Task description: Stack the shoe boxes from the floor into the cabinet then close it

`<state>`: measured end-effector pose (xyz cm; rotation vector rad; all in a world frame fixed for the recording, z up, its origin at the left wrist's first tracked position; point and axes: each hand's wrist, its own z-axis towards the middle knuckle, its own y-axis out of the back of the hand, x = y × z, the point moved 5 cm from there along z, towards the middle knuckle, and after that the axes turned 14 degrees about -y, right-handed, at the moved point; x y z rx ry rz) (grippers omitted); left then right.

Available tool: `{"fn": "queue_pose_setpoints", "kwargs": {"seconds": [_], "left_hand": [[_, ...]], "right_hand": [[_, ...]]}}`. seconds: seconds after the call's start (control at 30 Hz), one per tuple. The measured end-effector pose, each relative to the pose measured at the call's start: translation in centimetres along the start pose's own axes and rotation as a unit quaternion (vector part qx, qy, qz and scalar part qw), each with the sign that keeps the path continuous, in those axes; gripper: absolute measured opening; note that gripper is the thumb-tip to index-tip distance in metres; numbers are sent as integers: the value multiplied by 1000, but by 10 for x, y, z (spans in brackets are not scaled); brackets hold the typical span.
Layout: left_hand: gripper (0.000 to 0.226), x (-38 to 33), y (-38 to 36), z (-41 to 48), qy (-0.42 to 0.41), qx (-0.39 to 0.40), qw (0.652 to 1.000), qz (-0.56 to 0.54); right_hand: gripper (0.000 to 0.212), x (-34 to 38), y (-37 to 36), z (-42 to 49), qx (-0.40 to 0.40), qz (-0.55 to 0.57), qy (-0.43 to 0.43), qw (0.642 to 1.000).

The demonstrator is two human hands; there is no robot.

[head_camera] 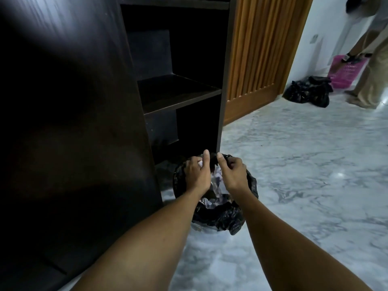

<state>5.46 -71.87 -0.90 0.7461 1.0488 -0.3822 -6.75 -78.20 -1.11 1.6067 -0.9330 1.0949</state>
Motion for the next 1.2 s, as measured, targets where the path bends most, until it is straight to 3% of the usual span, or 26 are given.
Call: {"fn": "queue_pose_setpoints", "kwargs": {"seconds": [0.07, 0.17, 0.3, 0.4, 0.57, 0.77, 0.93, 1.13, 1.2], "left_hand": [[54, 8, -6, 5, 10, 11, 1000, 8], [56, 13, -11, 9, 18, 25, 999, 13], [36, 6, -5, 9, -2, 34, 999, 11], [33, -10, 15, 6, -30, 31, 998, 39], [36, -53, 89, -3, -94, -25, 992, 86], [53, -109, 132, -27, -102, -86, 986, 105], [51, -99, 117, -25, -98, -62, 984, 135], [18, -69, 68, -18, -94, 33, 990, 96], [24, -59, 56, -13, -91, 57, 987, 120]], "right_hand": [[71, -3, 1, 5, 14, 18, -6, 1000], [41, -5, 5, 6, 7, 22, -9, 1000], [41, -2, 8, 4, 0, -17, -10, 1000], [34, 9, 8, -7, 20, -40, -9, 999], [30, 52, 4, -50, 37, -50, 19, 998], [34, 108, 4, -96, -26, -35, 36, 998], [33, 94, 8, -90, -16, -53, 22, 998], [32, 65, 9, -67, -2, -52, -6, 999], [32, 61, 9, -63, -7, -52, -6, 999]]}}
